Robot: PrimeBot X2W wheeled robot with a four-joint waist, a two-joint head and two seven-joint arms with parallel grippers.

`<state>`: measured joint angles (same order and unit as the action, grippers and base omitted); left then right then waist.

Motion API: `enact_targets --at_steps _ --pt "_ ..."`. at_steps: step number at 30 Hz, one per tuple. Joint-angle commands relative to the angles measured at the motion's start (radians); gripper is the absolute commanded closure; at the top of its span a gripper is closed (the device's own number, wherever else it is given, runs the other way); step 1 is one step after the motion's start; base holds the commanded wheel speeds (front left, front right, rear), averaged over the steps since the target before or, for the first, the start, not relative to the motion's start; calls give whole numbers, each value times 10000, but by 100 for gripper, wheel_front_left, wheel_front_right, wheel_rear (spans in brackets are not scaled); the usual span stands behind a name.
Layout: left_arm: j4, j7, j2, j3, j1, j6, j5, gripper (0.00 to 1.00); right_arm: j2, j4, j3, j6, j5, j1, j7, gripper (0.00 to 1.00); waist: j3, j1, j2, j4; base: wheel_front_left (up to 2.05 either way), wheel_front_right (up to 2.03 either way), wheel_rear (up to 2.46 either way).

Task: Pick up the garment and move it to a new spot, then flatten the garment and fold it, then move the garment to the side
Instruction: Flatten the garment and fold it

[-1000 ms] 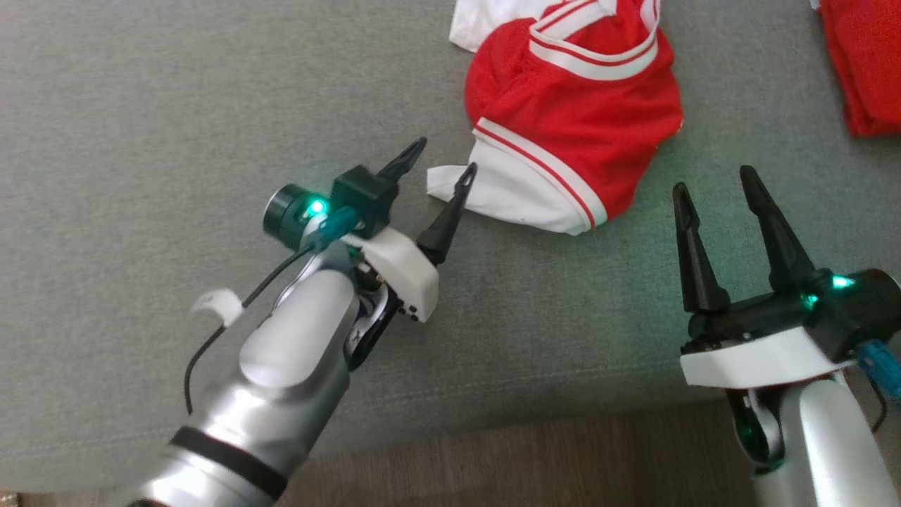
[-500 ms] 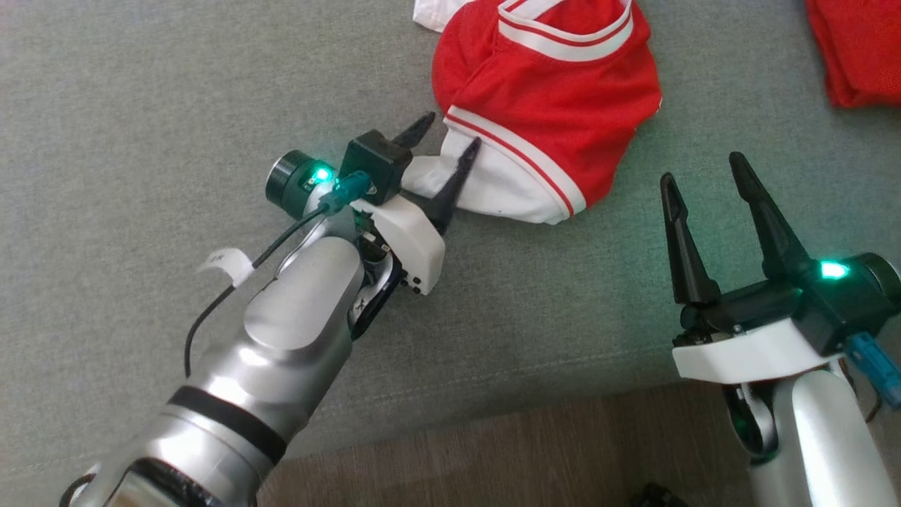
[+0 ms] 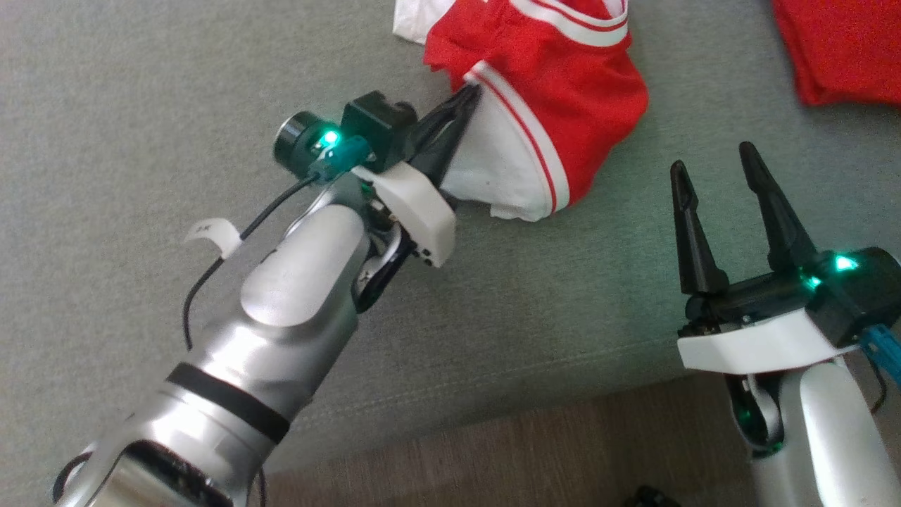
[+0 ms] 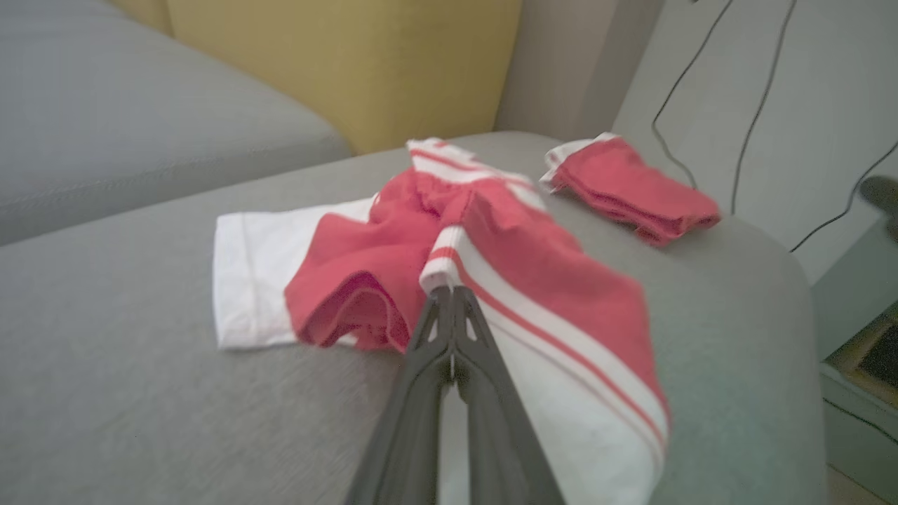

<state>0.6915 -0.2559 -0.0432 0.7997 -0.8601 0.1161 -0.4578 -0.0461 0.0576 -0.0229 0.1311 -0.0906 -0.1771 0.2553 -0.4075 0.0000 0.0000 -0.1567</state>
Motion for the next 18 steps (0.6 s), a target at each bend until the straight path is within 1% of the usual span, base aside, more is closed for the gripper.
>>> enact_targets --at_steps 1,4,7,8,11,14,16,18 --pt "-541 -59 -70 -36 -484 78 -98 100 -41 233 -244 -4 -110 -150 65 0 234 0 0 -230 0 0 0" --pt "-872 -37 -85 515 -1020 133 -284 100 -41 133 -471 -4 -371 -200 65 0 530 0 0 -666 0 0 0" --pt "-1425 441 -203 1032 -1788 140 -1179 100 -41 56 -692 -4 -726 -206 65 0 859 0 0 -1215 0 0 0" --pt "-1425 441 -203 1032 -1788 140 -1179 100 -41 56 -692 -4 -726 -206 65 0 859 0 0 -1215 0 0 0" --pt "-1939 1179 -383 1200 -2742 142 -2231 100 -41 -3 -855 -4 -1051 -147 65 0 1165 0 0 -1748 0 0 0" --pt "-2129 1600 -512 1062 -3832 143 -2933 100 -41 -57 -961 -4 -1289 -57 65 0 1443 0 0 -2167 0 0 0" --pt "-1927 1566 -510 732 -4581 144 -3209 100 -41 -92 -1016 -4 -1371 47 65 0 1634 0 0 -2382 0 0 0" --pt "-1565 1309 -471 370 -5388 143 -3225 100 -41 -97 -1009 -4 -1419 163 65 0 1788 0 0 -2509 0 0 0"
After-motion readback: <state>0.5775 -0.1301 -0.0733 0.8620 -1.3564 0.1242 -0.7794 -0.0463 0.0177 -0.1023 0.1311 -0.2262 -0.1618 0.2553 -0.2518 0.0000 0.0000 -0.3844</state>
